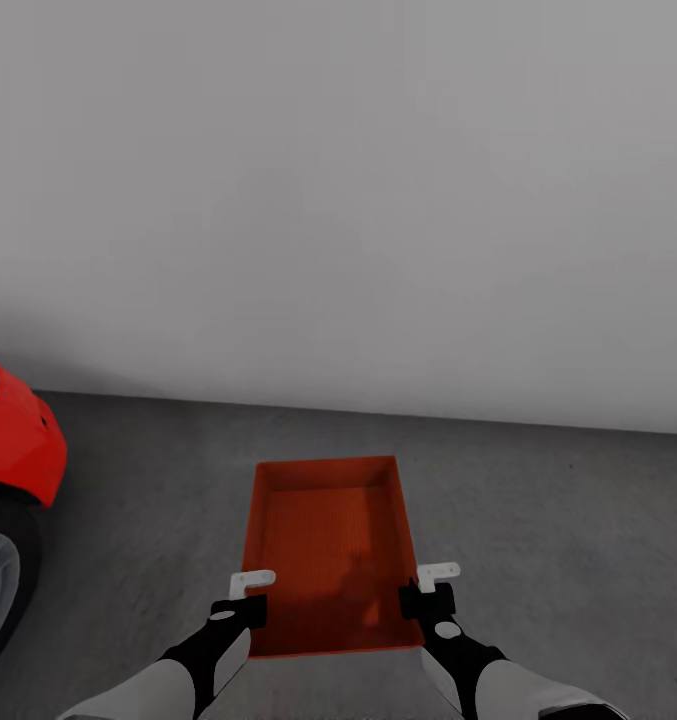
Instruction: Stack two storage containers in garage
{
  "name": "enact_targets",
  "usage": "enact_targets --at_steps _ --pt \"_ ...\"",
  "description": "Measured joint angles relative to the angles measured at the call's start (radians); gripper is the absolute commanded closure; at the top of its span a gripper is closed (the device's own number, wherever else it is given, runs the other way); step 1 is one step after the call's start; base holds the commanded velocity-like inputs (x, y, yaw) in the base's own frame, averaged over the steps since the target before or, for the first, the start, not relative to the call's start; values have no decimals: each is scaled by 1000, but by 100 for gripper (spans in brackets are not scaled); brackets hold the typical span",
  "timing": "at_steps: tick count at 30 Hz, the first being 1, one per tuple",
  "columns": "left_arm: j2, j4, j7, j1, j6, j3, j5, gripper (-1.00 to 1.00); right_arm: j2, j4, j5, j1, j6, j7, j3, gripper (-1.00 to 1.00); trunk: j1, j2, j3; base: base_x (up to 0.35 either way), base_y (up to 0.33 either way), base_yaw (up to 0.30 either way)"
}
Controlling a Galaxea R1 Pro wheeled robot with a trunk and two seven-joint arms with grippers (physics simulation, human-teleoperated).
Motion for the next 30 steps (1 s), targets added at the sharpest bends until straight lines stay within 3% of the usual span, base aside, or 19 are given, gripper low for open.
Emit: enact_targets --at_steps 30 --pt "0 1 -1 0 -2 1 -1 100 0 1 -2 0 -2 -1 1 100 0 0 -38 0 0 0"
